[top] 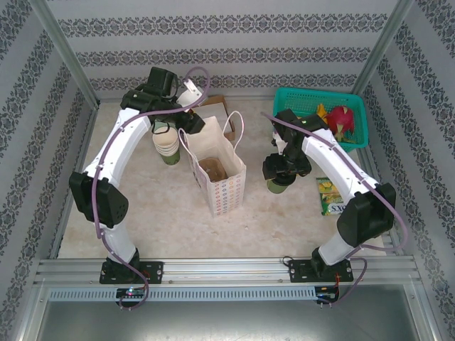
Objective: Pack the takeout coffee
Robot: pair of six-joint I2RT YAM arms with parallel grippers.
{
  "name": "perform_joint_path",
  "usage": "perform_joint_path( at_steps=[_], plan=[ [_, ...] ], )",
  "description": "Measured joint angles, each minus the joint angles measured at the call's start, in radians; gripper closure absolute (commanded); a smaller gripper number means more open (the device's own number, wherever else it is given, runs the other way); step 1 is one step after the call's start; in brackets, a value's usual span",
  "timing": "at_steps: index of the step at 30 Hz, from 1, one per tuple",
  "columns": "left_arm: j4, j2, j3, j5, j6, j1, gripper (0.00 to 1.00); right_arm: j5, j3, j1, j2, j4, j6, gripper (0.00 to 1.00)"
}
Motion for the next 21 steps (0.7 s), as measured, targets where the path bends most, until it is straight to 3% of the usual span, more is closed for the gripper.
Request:
perform_joint_path(
  at_steps=[2, 6, 9, 21],
  plan=[
    [-0.014, 0.01, 0.016, 0.005, 0.017, -0.001, 0.8, -0.001, 0.0, 0.002, -0.006, -0.005, 0.0, 0.43],
    [-0.032, 0.01, 0.022, 0.008, 0.04, -0.005, 0.87, -0.002, 0.0, 0.006, -0.029, -0.023, 0.0, 0.44],
    [-0.037, 0.01, 0.022, 0.009, 0.049, -0.005, 0.99, -0.003, 0.002, 0.013, -0.047, -0.047, 0.0, 0.44],
    [-0.035, 0.005, 0.035, -0.02, -0.097, -0.04, 1.0, -0.037, 0.271, 0.084, -0.063, -0.268, -0.003, 0.44]
  ],
)
